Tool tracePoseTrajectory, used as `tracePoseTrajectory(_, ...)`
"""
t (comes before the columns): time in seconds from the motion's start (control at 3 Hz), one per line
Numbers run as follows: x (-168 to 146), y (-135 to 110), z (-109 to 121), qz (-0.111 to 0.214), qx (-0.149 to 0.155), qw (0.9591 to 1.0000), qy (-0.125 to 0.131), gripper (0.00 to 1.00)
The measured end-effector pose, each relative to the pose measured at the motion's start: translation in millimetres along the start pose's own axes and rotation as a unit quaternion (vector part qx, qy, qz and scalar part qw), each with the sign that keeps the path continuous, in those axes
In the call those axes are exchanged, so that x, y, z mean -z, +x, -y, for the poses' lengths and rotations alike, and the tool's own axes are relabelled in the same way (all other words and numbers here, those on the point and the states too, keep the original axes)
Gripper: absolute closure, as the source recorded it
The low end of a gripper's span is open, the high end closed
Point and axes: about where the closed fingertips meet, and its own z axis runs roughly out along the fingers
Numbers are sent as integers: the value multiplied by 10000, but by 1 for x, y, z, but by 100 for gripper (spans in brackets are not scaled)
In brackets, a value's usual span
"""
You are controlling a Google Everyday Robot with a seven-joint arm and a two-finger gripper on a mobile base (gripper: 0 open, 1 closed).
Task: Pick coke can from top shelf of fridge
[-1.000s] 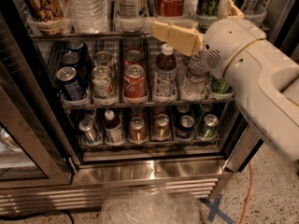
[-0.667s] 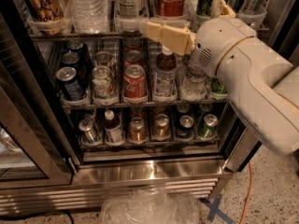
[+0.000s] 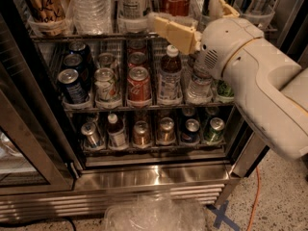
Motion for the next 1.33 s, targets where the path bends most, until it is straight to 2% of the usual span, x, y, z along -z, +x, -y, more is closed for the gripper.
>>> tracePoseTrajectory(0.33, -5, 3, -8, -44, 21, 10000, -74, 29)
tracePoseTrajectory(0.67, -2, 3, -5, -33, 8, 10000, -43, 28)
tracePoseTrajectory(1.0, -6, -6, 9, -31, 112, 9999, 116, 24)
tracePoseTrajectory(1.33, -6, -7, 10, -36, 116, 9998, 130, 26)
